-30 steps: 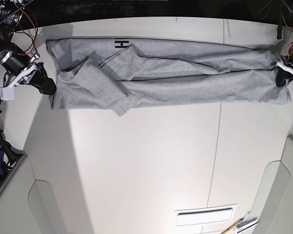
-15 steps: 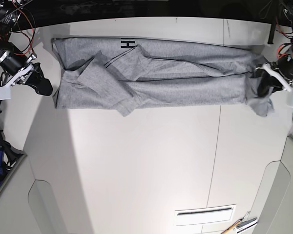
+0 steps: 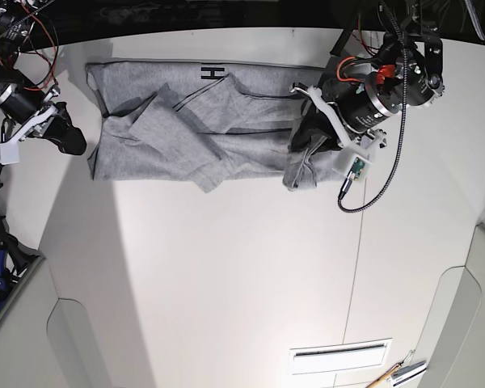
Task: Fold the T-shirt properly
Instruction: 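Carry the left-held strip end toward the right gripper, folding it over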
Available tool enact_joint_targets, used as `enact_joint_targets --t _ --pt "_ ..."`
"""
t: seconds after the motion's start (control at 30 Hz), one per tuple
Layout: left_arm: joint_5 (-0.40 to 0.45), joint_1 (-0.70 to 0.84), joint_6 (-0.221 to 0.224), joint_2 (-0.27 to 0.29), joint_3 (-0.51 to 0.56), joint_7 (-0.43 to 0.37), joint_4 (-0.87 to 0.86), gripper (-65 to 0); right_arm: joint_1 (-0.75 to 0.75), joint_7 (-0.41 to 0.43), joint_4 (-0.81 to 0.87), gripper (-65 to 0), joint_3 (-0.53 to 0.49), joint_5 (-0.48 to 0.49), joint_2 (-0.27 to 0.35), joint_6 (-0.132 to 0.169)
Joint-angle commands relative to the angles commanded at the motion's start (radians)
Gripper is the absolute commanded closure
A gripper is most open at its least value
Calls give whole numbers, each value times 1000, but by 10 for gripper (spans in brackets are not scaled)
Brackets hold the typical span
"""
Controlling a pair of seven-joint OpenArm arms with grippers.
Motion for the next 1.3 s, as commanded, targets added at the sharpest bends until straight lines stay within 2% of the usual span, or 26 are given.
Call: enact_joint_targets --t 0.07,0.1,0.17,0.2,0.4,0.5,0.53,0.63,0.83,1.07,1.1,1.13,1.23,1.27,1.3 --pt "-9 0 0 0 23 -11 0 -314 0 4 0 -170 0 -4 0 0" --pt "-15 0 0 0 35 -20 0 -349 0 6 0 -230 0 -19 0 0" --pt "-26 0 0 0 66 -42 0 -355 -3 23 0 -320 0 -65 0 0" --pt "-34 0 0 0 84 -53 0 -355 -6 31 -3 -344 0 -85 0 -1" --pt "-55 0 0 42 129 -50 0 -354 -5 34 -92 -350 -10 -90 0 0" --pt "-39 0 0 41 129 -50 0 -354 -5 34 -180 -349 -35 -68 0 3" --pt "-26 0 0 41 129 -50 0 -354 -5 32 -206 -349 -51 -58 0 11" --pt "-9 0 0 41 129 -50 0 -354 -5 34 -251 -349 -127 -58 0 11" --pt "-8 0 0 41 129 -48 0 -354 -5 32 -253 -349 -266 -10 0 11" --pt "-6 0 1 41 129 -46 0 -354 -4 33 -253 -347 -330 4 -11 11" --pt "-6 0 1 41 129 -46 0 -354 -2 33 -253 -344 -330 -1 -15 11" --pt "-6 0 1 41 129 -46 0 -354 -2 34 -253 -304 -330 0 -17 11" --pt "-8 0 1 41 129 -47 0 -354 -2 34 -253 -51 -330 0 -17 11" --pt "-8 -2 0 41 129 -52 0 -354 1 37 -253 0 -330 0 -17 11" --pt "-8 -8 0 41 129 -51 0 -354 2 38 -253 0 -330 1 -16 11"
